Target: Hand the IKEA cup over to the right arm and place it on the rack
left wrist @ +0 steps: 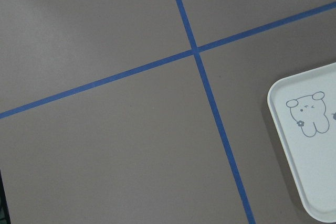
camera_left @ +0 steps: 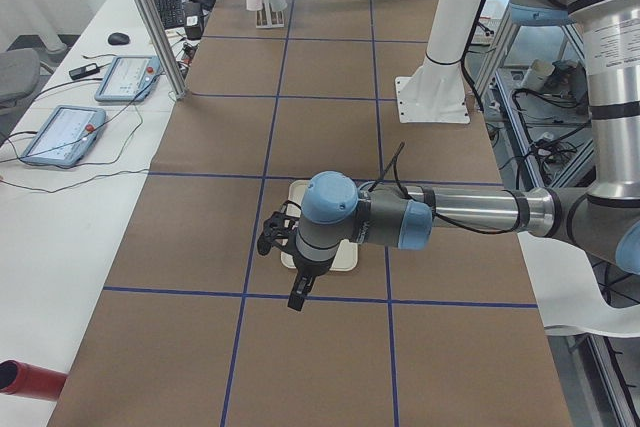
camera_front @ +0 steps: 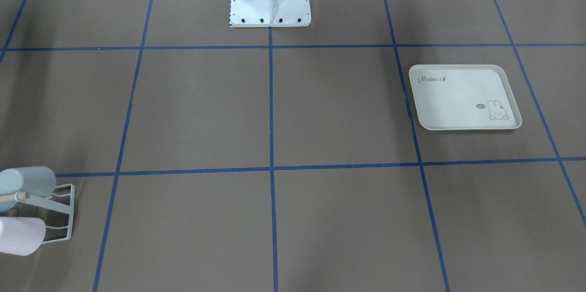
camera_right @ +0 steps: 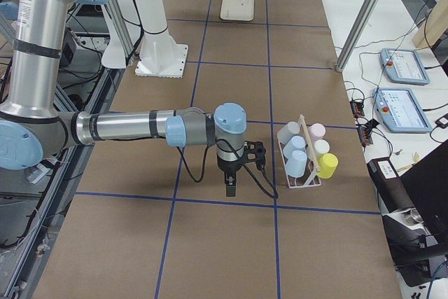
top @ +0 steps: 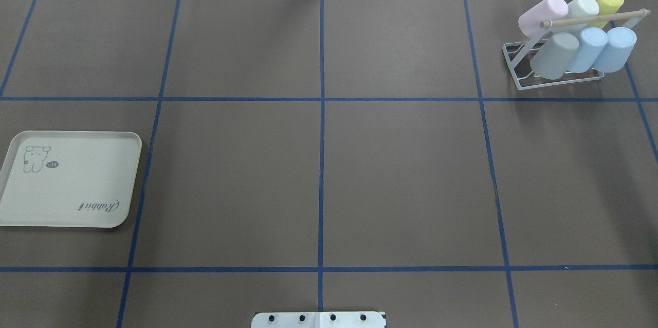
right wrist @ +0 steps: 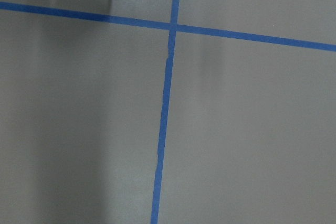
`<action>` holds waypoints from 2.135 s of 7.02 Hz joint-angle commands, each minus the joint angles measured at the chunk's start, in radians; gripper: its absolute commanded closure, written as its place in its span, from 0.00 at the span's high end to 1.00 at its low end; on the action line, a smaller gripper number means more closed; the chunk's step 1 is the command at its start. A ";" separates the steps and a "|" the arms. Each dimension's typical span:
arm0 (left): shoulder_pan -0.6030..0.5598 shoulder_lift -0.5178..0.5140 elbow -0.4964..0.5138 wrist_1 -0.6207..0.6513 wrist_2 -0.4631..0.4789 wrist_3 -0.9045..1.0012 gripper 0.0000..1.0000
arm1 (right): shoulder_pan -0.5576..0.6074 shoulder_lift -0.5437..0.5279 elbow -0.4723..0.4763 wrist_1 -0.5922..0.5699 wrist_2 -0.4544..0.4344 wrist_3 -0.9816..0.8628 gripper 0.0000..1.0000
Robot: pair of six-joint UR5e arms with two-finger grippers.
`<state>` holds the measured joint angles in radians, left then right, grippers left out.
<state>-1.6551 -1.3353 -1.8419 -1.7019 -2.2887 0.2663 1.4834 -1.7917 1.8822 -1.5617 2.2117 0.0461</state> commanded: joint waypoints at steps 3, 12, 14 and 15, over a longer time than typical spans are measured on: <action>0.000 0.016 0.007 -0.027 0.000 -0.001 1.00 | 0.000 0.000 0.000 0.002 0.006 0.000 1.00; -0.002 0.036 0.013 -0.025 0.001 -0.001 1.00 | -0.014 0.003 -0.015 0.058 0.100 0.000 1.00; -0.002 0.042 0.013 -0.027 0.001 -0.001 1.00 | -0.014 0.003 -0.015 0.061 0.101 0.000 1.00; -0.002 0.042 0.010 -0.027 0.003 -0.001 1.00 | -0.014 0.002 -0.018 0.058 0.102 0.001 1.00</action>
